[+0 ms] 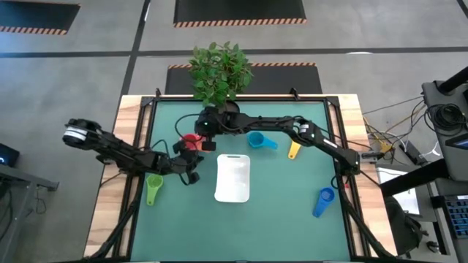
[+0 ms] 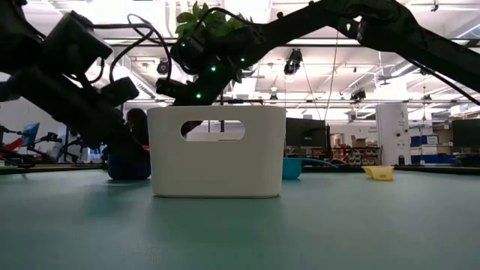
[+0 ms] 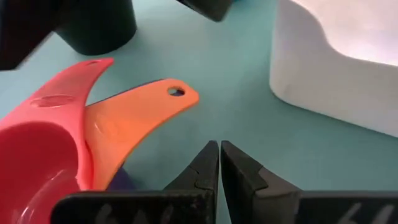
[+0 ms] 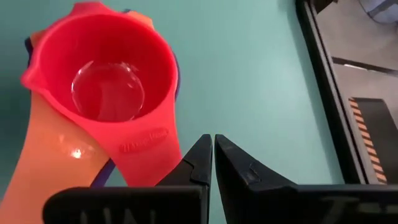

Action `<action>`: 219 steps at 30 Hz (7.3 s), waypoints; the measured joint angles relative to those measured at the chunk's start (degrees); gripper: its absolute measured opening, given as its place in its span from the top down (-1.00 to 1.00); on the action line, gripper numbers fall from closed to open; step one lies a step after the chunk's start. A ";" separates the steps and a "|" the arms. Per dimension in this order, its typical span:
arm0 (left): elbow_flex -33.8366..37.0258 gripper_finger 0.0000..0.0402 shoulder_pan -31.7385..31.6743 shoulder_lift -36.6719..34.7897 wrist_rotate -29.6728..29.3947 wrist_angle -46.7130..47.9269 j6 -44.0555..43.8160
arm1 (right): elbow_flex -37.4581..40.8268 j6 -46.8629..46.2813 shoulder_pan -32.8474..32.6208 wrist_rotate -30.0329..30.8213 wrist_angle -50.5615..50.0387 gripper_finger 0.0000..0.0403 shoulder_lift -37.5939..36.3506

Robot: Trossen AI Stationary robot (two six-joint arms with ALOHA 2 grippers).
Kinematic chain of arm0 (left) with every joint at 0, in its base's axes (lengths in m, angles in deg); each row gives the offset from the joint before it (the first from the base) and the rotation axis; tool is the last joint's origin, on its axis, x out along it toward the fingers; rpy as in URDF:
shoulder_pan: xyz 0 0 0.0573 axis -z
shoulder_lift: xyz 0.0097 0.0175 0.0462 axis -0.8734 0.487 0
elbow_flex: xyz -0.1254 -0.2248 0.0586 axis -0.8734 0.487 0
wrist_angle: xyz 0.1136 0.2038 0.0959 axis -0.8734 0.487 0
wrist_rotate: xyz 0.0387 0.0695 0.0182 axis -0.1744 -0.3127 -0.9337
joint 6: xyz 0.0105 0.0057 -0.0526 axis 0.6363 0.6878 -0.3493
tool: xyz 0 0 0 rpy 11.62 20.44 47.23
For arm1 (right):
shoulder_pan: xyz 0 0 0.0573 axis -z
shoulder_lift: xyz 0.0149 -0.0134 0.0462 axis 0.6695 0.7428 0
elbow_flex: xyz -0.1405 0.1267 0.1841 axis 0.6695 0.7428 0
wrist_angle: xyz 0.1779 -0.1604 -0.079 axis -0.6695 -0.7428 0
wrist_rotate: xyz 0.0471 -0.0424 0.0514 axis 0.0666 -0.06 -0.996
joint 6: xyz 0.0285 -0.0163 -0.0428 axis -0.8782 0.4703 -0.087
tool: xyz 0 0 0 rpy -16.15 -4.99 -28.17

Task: Nest measuring cups in basket
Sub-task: Stack the red measuring cup on top of the orange measuring cup, then stack the light blue measuring cup on top of the red measuring cup

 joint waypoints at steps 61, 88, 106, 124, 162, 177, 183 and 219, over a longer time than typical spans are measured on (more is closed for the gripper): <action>-0.11 1.00 -0.36 6.82 -5.98 -7.57 -3.94 | -0.27 -5.54 2.90 -22.83 -2.53 0.96 1.14; -0.09 1.00 0.17 3.41 -5.75 -7.00 -4.26 | -0.29 -1.93 0.69 -14.49 -8.57 0.96 -1.29; -0.09 1.00 3.70 -7.38 -2.31 -1.91 -1.83 | -0.29 0.36 -2.13 -14.43 -17.45 0.96 -5.41; -2.84 1.00 6.31 -16.98 1.59 1.67 3.12 | 6.53 3.08 -5.84 -14.49 -27.50 0.96 -16.80; -35.91 1.00 11.23 -17.33 4.19 70.60 -4.89 | 74.69 -27.20 -10.28 -3.67 -1.94 0.96 -66.75; -35.85 1.00 11.23 -17.31 4.39 71.14 -3.83 | 79.42 -25.00 -5.25 5.03 4.75 0.69 -65.34; -35.85 1.00 11.25 -17.31 1.29 71.15 -3.17 | 80.46 -23.88 -2.97 4.78 6.47 0.19 -65.34; -35.82 1.00 11.23 -17.31 -4.79 71.10 -1.40 | 90.91 -17.06 0.28 4.55 30.87 0.22 -52.68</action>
